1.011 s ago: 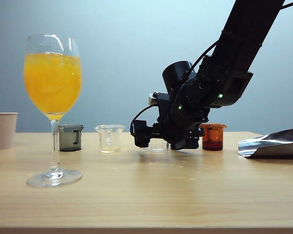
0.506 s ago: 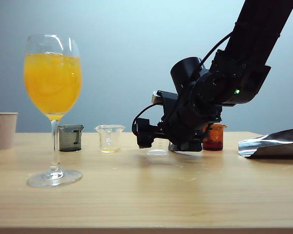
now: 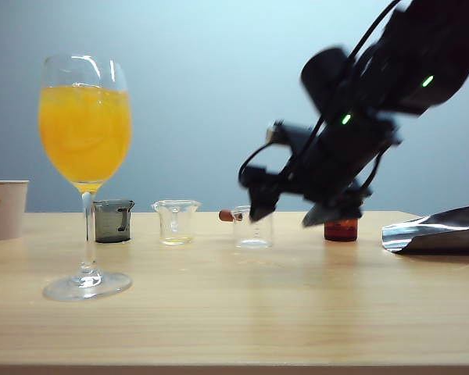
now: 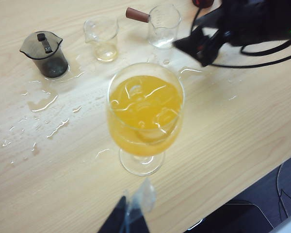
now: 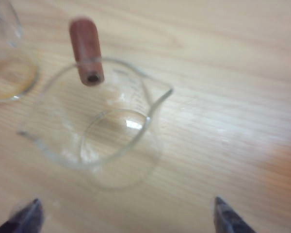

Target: Pick up the third measuring cup from the left, pour the pineapple juice inside into the goblet, and finally put the measuring cup back in its original place.

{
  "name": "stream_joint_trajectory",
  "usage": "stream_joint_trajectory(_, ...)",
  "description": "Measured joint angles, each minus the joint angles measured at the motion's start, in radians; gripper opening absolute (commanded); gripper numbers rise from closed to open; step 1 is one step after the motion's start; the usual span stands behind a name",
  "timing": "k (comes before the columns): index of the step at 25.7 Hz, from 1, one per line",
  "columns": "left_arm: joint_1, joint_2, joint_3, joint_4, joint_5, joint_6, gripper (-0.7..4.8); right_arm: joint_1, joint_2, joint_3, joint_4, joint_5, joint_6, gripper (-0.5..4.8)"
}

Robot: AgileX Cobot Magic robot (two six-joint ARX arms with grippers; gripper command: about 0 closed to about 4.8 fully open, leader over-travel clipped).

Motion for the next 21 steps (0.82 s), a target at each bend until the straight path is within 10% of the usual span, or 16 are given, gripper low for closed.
stream_joint_trajectory(2, 0.000, 0.000, 0.000, 0.000, 0.000, 0.000, -0.05, -0.003, -0.100, -0.056, -0.028, 0.003, 0.000, 4.36)
stream_joint_trajectory(6, 0.000, 0.000, 0.000, 0.000, 0.000, 0.000, -0.04, -0.003, -0.356, -0.106, -0.271, 0.001, 0.003, 0.00)
stream_joint_trajectory(21, 0.014, -0.059, 0.000, 0.000, 0.008, 0.000, -0.04, -0.232, -1.498, -0.153, -0.913, 0.089, -0.123, -0.02)
